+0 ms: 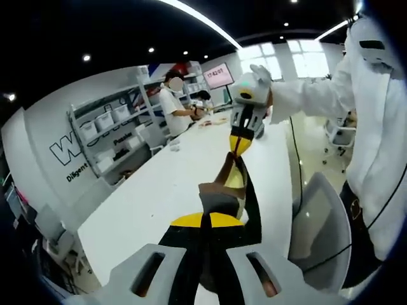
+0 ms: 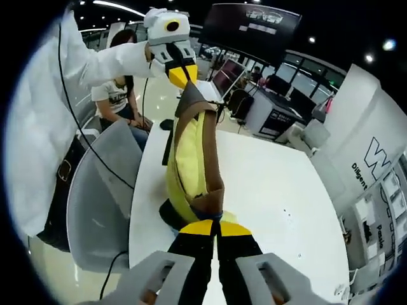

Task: Fold the garment on the visible template until the final outline fits inside the template.

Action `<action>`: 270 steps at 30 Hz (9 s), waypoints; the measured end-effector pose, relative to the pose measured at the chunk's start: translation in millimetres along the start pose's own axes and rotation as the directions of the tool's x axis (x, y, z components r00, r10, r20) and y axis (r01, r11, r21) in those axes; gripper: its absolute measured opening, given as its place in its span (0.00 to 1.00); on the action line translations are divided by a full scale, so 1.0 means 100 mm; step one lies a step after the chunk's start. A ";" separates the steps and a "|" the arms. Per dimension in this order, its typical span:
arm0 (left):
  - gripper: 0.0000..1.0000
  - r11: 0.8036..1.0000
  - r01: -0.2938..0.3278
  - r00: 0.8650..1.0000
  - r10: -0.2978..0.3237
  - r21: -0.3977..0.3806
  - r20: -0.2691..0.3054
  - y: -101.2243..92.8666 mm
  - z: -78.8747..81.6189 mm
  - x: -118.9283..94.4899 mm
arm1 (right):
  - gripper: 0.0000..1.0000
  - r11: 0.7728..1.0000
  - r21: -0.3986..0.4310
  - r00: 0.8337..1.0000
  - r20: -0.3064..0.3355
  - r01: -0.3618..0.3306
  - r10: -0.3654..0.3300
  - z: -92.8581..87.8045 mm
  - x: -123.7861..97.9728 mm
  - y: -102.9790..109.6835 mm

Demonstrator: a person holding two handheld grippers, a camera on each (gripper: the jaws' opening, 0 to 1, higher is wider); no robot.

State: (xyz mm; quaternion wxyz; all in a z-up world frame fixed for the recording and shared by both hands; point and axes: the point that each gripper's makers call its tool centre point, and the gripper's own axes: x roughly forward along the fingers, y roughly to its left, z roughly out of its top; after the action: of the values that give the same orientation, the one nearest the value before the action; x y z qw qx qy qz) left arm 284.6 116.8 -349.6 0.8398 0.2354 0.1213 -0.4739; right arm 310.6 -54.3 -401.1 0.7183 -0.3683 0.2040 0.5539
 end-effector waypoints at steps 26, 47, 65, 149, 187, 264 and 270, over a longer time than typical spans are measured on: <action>0.00 0.997 -0.045 0.985 0.054 0.063 -0.163 0.77 -0.33 0.69 | 0.00 0.986 0.024 0.980 -0.120 0.165 -0.161 -0.35 0.11 -0.82; 0.00 0.999 -0.039 0.960 0.038 0.002 -0.276 1.22 -1.08 1.51 | 0.00 0.973 -0.035 0.946 -0.228 0.228 -0.230 -0.98 0.81 -1.34; 0.00 0.987 -0.066 0.953 0.019 -0.148 -0.303 1.59 -1.59 2.07 | 0.00 0.962 0.021 0.924 -0.287 0.271 -0.254 -1.45 1.46 -1.72; 0.11 0.872 -0.247 0.948 0.126 -0.424 -0.293 1.58 -2.24 2.23 | 0.15 0.923 0.245 0.934 -0.272 0.298 -0.230 -1.76 2.00 -1.47; 0.32 0.917 -0.044 0.996 0.011 -0.397 -0.084 0.85 -1.75 1.63 | 0.43 0.861 0.429 0.961 -0.165 0.272 -0.222 -1.32 1.71 -0.71; 0.38 0.971 0.096 0.994 -0.081 -0.220 0.073 0.33 -1.38 0.83 | 0.34 0.395 0.876 0.948 -0.181 0.277 -0.264 -1.00 2.34 0.89; 0.38 0.972 0.100 0.993 -0.085 -0.214 0.080 0.36 -1.40 0.81 | 0.30 0.353 0.891 0.947 -0.205 0.286 -0.248 -1.06 2.41 0.90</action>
State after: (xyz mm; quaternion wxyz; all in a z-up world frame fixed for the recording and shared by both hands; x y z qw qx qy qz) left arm 360.5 143.9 -494.8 0.8412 0.1196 0.1538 -0.5044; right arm 310.7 31.5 -665.5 0.8778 0.0458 0.4223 0.2214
